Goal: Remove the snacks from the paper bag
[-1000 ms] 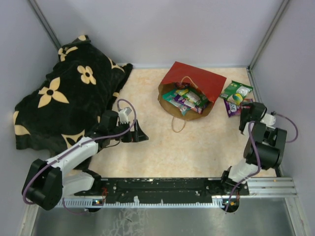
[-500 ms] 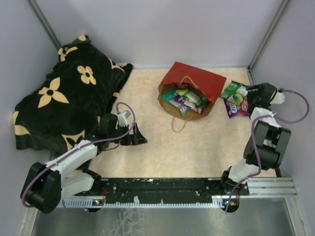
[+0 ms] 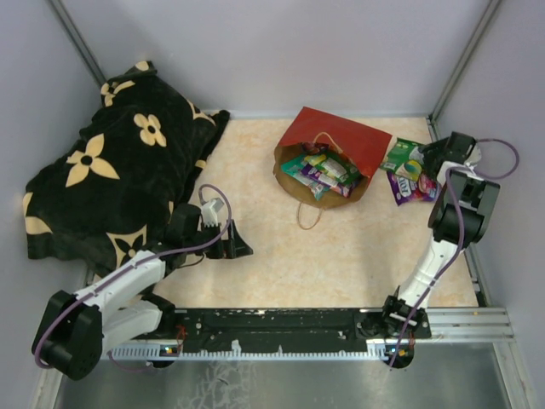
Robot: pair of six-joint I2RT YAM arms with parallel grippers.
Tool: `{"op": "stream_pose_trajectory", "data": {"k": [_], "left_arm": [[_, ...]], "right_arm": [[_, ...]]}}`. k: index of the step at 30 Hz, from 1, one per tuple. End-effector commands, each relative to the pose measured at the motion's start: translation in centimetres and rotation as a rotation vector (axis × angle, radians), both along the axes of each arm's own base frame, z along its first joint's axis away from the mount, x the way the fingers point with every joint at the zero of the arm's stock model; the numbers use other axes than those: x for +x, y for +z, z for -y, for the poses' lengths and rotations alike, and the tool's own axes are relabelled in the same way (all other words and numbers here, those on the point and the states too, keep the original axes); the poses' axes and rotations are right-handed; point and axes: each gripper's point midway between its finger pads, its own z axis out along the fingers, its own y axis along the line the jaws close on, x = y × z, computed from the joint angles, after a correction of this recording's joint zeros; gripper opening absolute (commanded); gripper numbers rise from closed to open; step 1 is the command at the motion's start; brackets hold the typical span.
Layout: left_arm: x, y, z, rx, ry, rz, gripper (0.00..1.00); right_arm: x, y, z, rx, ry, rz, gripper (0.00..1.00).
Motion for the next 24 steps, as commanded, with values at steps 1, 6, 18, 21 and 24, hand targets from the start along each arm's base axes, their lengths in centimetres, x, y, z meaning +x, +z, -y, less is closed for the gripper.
{"op": "stream_pose_trajectory", "data": {"k": [1, 6, 18, 21, 24], "left_arm": [[0.0, 0.6, 0.6, -0.038, -0.017, 0.016, 0.99], [0.0, 0.6, 0.6, -0.036, -0.022, 0.021, 0.99], [0.2, 0.7, 0.6, -0.032, -0.027, 0.023, 0.99], [0.1, 0.7, 0.5, -0.030, -0.023, 0.025, 0.99], [-0.1, 0.7, 0.4, -0.029, -0.019, 0.024, 0.99]], "right_arm": [[3.0, 0.3, 0.0, -0.018, 0.132, 0.035, 0.62], [3.1, -0.7, -0.3, -0.018, 0.147, 0.055, 0.52], [4.5, 4.9, -1.4, -0.004, 0.175, 0.257, 0.09], [4.5, 7.1, -0.8, -0.005, 0.135, 0.315, 0.06], [4.4, 8.8, 0.1, -0.005, 0.075, 0.355, 0.06]]}}
